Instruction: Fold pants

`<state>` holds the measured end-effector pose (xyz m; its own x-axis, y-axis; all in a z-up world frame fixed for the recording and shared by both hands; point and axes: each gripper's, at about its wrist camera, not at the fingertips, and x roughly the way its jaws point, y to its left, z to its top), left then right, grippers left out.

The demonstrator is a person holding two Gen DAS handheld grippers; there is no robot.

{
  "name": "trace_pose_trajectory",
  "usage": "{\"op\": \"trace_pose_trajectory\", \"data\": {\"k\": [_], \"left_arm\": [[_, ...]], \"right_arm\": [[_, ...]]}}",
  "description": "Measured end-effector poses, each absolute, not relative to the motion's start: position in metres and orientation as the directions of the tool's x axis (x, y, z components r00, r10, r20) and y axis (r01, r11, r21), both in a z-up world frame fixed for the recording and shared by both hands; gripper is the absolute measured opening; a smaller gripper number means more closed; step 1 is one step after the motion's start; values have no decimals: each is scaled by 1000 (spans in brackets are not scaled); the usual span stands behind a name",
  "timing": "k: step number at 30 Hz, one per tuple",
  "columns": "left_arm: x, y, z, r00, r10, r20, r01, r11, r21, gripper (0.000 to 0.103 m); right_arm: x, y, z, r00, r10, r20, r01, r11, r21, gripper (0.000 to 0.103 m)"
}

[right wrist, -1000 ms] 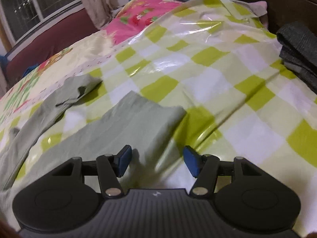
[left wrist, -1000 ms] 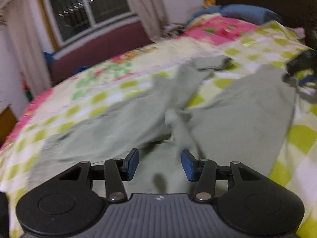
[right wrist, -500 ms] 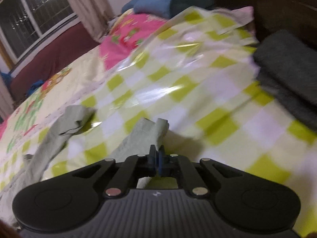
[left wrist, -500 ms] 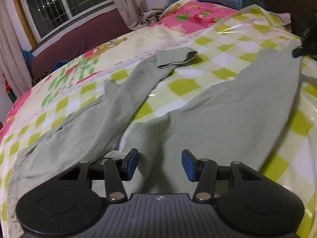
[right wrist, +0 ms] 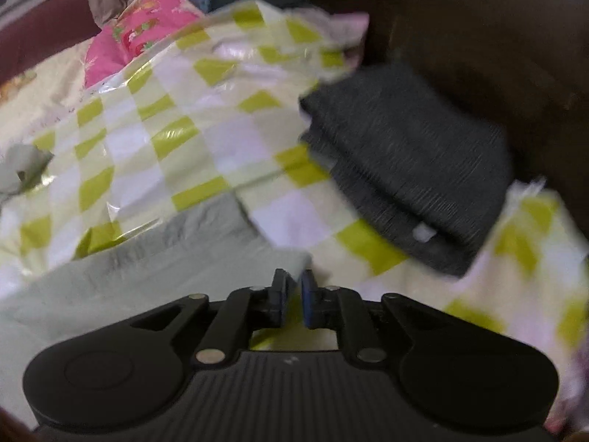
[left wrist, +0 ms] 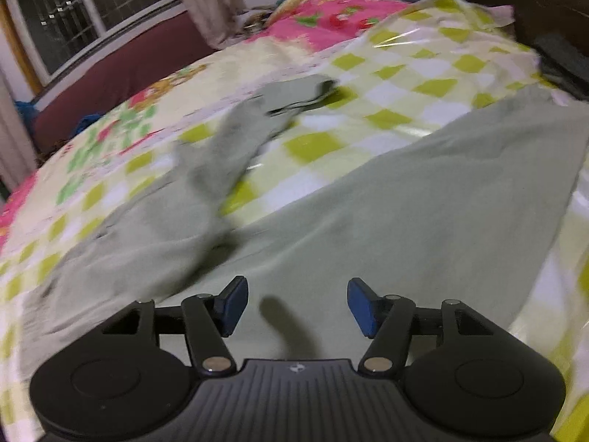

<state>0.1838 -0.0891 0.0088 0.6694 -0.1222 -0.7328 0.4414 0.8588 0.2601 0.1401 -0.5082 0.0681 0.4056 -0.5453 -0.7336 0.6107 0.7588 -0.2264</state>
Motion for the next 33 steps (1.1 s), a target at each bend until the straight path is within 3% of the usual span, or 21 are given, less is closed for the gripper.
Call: {"op": "trace_pose_trajectory", "data": {"k": [3, 5, 10, 12, 14, 17, 21, 25, 33], "left_arm": [[192, -43, 20, 696, -63, -715, 375, 881, 287, 74], [203, -7, 27, 719, -17, -694, 324, 892, 314, 74], [243, 77, 37, 745, 80, -662, 238, 895, 376, 76], [262, 106, 33, 747, 135, -651, 208, 882, 422, 78], [283, 131, 27, 736, 199, -647, 171, 870, 463, 78], [310, 159, 19, 710, 219, -670, 158, 877, 454, 78], [347, 176, 9, 674, 145, -724, 264, 869, 419, 79], [370, 183, 5, 645, 84, -759, 314, 877, 364, 79], [376, 184, 3, 628, 54, -776, 407, 827, 388, 87]], "right_arm": [[167, -467, 85, 486, -494, -721, 496, 835, -238, 15], [202, -434, 87, 534, -388, -751, 394, 900, -185, 22], [318, -324, 73, 569, -70, -819, 60, 997, -43, 24], [361, -281, 67, 558, 35, -829, -47, 999, 10, 30], [399, -248, 61, 552, 107, -827, -103, 993, 60, 43], [442, -212, 48, 518, 139, -844, -173, 983, 56, 46], [466, -183, 38, 484, 131, -865, -401, 912, -86, 50], [482, -179, 29, 375, 191, -907, -555, 830, -55, 53], [497, -161, -9, 301, 130, -945, -676, 728, -115, 55]]}}
